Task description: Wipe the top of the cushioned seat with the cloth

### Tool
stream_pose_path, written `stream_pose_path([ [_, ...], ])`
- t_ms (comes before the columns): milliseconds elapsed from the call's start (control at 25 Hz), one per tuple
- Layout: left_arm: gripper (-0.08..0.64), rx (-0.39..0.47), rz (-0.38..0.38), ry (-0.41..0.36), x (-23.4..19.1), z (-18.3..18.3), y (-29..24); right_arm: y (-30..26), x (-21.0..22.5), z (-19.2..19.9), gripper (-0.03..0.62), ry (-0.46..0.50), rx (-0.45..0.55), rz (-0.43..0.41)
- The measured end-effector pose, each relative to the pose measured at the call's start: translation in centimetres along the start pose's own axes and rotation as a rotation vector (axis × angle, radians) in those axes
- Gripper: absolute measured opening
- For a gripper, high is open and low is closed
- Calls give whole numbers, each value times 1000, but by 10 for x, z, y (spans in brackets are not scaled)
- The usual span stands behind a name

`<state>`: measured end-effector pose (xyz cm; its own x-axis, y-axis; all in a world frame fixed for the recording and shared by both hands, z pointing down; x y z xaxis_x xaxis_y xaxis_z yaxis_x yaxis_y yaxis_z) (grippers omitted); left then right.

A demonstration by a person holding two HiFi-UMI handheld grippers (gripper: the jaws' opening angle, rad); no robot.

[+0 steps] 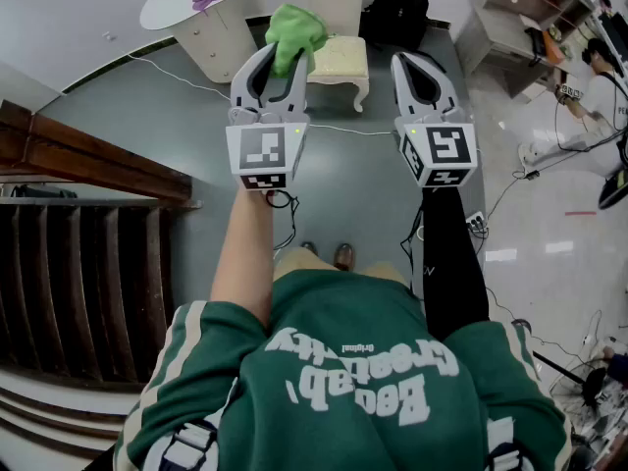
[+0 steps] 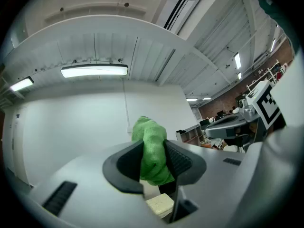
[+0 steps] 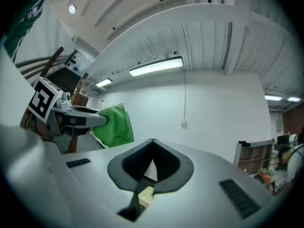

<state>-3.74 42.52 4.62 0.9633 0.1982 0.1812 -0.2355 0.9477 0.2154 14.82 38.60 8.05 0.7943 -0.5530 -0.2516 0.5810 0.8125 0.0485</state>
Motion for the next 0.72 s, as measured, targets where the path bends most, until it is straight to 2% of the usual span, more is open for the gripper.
stream_pose_path([
  [720, 140, -6, -7, -18, 9, -1, -3, 4, 12, 2, 8, -33, 31, 5],
])
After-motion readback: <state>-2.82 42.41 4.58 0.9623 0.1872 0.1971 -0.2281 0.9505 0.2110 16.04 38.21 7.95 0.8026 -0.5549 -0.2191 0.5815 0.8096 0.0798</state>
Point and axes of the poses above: the fingertips, and each gripper's own axes: y backward along the fingers, x to its right, z out of its underside, the point moved 4 cm from there along y, backward along the fingers, and after that the axes turned 2 degrees about y, right-handed, at the moved point
